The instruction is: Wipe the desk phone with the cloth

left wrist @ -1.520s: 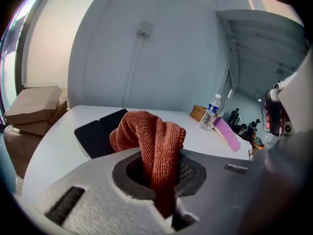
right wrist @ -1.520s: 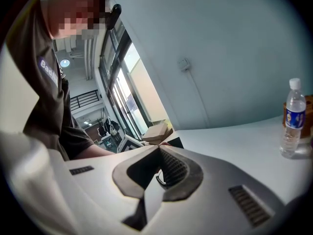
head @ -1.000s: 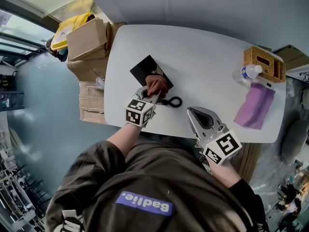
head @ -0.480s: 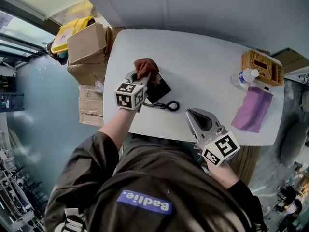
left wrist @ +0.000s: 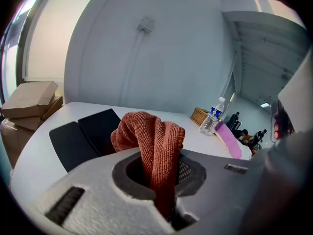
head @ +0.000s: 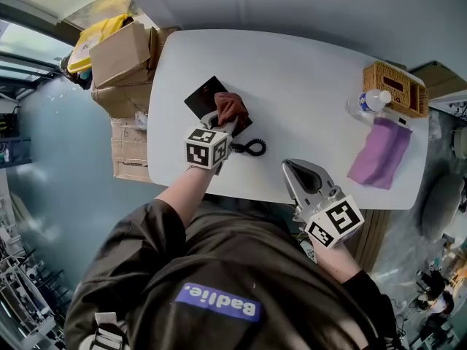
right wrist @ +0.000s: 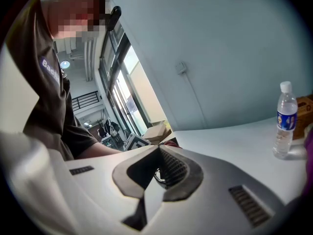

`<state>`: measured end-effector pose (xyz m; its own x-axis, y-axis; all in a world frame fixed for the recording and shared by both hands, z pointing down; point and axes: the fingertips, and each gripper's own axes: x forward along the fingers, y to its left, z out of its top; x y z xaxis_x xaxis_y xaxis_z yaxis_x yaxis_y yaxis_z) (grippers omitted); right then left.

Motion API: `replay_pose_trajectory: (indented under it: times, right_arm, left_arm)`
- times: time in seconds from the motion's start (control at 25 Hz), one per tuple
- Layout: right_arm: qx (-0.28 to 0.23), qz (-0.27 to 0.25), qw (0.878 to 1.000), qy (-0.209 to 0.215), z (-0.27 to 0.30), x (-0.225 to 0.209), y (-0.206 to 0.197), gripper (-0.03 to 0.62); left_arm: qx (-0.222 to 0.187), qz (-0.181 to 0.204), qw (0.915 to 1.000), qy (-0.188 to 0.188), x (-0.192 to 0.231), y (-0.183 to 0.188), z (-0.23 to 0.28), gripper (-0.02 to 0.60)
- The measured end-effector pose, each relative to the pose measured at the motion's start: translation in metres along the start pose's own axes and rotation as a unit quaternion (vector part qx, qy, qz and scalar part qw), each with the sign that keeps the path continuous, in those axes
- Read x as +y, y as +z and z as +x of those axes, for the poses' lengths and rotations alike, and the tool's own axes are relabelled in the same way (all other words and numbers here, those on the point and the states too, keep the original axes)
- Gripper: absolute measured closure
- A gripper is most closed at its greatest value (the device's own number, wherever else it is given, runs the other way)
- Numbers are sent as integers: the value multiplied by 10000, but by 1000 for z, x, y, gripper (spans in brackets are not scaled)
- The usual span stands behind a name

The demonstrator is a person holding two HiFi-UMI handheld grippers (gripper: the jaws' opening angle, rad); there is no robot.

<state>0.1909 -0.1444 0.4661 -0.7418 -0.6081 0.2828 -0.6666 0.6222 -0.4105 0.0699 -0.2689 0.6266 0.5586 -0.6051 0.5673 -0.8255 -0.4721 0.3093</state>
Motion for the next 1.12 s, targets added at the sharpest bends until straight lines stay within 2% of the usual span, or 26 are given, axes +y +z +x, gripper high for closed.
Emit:
replay_pose_trajectory:
  times: [0.24,0.48,0.84,1.12]
  right_arm:
    - [55,87,9999,-78,-7,3,-14,566]
    - [-29,29,10000,-51,-3,24,-17,566]
    - [-321,-272,9988,-241,17,107,-8,566]
    - [-623,-356,9949,-715,29,196,-16,566]
  left_arm:
    - [253,26,9992,-311,-31,-32,2,545]
    - [107,185,9979,-613,-52,-28,-23,545]
    - [-406,389,9915,-1172,-55,-6,-136,545]
    - [-718,685,9788,-1789,-52,-8,-238,545]
